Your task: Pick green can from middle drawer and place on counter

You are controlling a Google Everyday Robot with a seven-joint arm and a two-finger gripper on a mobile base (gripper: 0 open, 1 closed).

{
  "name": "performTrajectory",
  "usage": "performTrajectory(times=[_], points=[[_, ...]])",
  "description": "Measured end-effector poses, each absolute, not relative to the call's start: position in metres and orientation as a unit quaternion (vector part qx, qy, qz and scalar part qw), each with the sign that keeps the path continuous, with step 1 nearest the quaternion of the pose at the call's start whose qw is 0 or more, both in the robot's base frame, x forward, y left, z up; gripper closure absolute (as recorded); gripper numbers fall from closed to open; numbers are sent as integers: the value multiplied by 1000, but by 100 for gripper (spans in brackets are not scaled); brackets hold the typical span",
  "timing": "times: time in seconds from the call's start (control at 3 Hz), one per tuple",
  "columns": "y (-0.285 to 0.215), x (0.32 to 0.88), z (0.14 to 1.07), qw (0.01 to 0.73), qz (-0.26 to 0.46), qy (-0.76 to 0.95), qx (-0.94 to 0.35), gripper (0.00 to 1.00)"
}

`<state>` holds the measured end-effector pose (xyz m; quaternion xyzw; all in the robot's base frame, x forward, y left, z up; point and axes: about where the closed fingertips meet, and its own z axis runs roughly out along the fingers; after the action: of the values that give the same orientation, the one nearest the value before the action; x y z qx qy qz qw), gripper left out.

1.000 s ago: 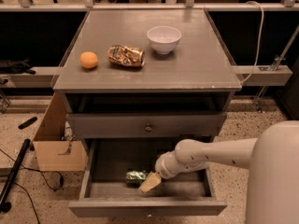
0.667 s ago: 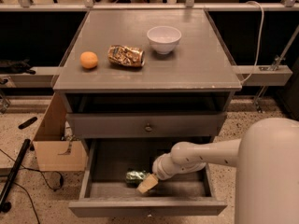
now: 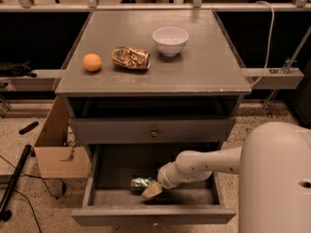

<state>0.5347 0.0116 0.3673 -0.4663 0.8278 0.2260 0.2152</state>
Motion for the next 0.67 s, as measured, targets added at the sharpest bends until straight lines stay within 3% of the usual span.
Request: performTrajectory(times=[0.67], points=[[12, 535, 367, 215, 226, 828, -466, 69]])
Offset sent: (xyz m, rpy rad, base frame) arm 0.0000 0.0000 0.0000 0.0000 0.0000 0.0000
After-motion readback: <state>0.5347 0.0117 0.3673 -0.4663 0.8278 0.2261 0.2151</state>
